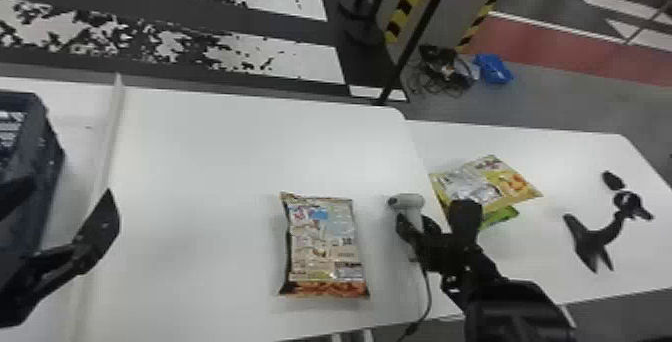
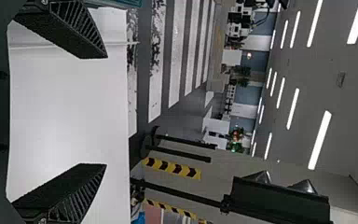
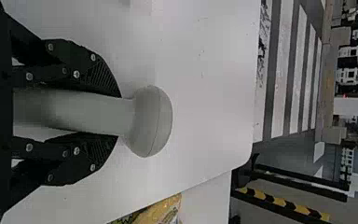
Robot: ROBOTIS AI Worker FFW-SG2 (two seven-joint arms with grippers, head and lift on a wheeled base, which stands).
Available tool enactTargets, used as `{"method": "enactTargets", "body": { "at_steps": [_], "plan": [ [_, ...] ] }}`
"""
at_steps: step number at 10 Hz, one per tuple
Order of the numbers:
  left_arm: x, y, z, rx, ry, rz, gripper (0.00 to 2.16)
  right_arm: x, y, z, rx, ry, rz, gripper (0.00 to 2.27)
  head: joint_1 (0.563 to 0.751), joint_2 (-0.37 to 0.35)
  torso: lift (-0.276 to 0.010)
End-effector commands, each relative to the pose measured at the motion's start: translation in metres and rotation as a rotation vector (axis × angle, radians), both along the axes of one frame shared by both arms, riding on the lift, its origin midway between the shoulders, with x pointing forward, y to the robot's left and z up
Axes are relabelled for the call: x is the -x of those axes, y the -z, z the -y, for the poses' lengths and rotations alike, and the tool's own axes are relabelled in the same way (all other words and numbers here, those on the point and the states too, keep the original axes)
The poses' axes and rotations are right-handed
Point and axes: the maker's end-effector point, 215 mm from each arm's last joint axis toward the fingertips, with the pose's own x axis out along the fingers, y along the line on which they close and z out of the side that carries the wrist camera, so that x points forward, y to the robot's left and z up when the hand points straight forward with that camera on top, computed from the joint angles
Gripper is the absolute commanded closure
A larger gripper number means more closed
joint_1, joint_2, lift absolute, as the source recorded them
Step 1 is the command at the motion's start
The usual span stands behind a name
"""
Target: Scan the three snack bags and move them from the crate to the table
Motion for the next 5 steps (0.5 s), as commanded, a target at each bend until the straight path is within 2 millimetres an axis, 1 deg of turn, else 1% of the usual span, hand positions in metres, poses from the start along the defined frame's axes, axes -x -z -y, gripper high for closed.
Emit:
{"method": "enactTargets", "body": {
  "at_steps": [1, 2, 3, 4, 5],
  "plan": [
    [0.002, 0.001, 0.0, 0.0, 0.0, -0.004, 0.03, 0.003, -0.008, -0.001, 0.012, -0.013, 0.035, 2.2, 0.695, -0.347, -0.062],
    [0.002, 0.002, 0.0, 0.0, 0.001, -0.005, 0.03, 0.009, -0.018, -0.003, 0.012, -0.012, 0.056, 2.2, 0.695, -0.349, -0.062],
    [0.002, 0.002, 0.003, 0.003, 0.005, -0.006, 0.03, 0.02, -0.035, -0.007, -0.003, -0.003, 0.089, 2.2, 0.695, -0.35, -0.062],
    [0.001, 0.003, 0.006, 0.004, 0.013, -0.005, 0.03, 0.034, -0.054, -0.014, -0.018, 0.0, 0.123, 2.2, 0.695, -0.35, -0.062],
    [0.0, 0.004, 0.009, 0.007, 0.019, -0.007, 0.03, 0.052, -0.069, -0.024, -0.043, 0.004, 0.143, 2.2, 0.695, -0.35, -0.062]
  ]
}}
